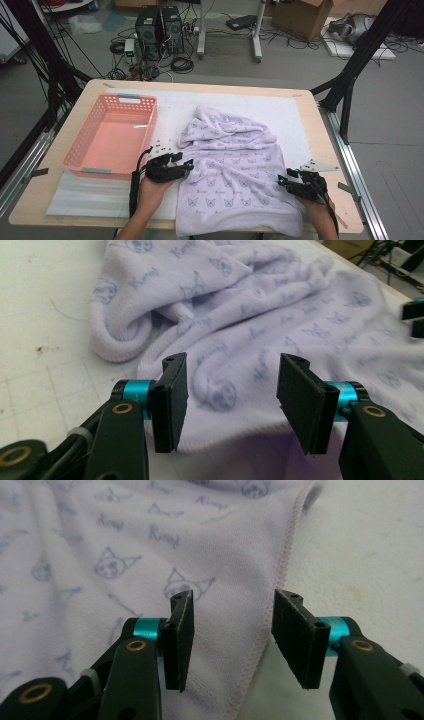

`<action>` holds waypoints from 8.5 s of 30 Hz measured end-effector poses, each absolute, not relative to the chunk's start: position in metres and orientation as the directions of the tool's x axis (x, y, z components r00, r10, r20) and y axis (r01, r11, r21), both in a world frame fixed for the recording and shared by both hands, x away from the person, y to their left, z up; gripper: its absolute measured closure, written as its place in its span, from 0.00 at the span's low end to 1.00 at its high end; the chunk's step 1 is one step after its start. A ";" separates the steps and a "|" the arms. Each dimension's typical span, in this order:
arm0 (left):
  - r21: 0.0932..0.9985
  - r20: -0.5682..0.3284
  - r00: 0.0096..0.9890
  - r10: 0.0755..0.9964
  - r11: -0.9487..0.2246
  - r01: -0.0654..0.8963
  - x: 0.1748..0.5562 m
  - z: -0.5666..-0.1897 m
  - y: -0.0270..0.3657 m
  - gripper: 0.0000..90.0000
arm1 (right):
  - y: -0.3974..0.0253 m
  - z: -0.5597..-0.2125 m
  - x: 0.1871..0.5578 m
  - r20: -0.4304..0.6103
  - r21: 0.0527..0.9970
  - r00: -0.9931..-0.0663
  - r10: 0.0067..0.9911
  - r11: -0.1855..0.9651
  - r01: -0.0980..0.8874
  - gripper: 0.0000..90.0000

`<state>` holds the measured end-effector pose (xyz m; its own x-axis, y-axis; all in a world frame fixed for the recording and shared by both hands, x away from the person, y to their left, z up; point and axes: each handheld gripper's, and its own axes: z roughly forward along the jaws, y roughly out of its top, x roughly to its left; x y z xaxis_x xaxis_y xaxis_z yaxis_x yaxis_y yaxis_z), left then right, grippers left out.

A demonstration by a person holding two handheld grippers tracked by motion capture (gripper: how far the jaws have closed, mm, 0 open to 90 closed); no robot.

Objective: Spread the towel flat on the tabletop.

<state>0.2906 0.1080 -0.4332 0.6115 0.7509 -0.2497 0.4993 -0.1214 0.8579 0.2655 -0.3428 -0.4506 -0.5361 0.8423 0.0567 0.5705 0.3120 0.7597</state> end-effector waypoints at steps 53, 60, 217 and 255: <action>0.808 -0.248 0.608 0.754 -0.185 0.559 0.237 -0.452 0.120 0.47 | -0.346 -0.438 0.219 0.036 0.806 -0.498 0.866 0.269 0.527 0.55; 0.813 -0.240 0.615 0.751 -0.190 0.550 0.216 -0.456 0.112 0.49 | -0.347 -0.451 0.197 0.059 0.779 -0.493 0.868 0.269 0.566 0.54; 0.787 -0.217 0.581 0.784 -0.212 0.580 0.222 -0.451 0.127 1.00 | -0.368 -0.446 0.207 0.108 0.743 -0.526 0.843 0.283 0.606 0.99; 0.802 -0.140 0.560 0.816 -0.238 0.547 0.260 -0.451 0.122 0.98 | -0.366 -0.446 0.227 0.105 0.744 -0.517 0.850 0.277 0.608 0.98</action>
<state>0.2602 0.1223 -0.4515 0.5602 0.8164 -0.1401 0.5474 -0.2379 0.8024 0.2273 -0.3658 -0.4457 -0.5165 0.8498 0.1055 0.6080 0.2772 0.7440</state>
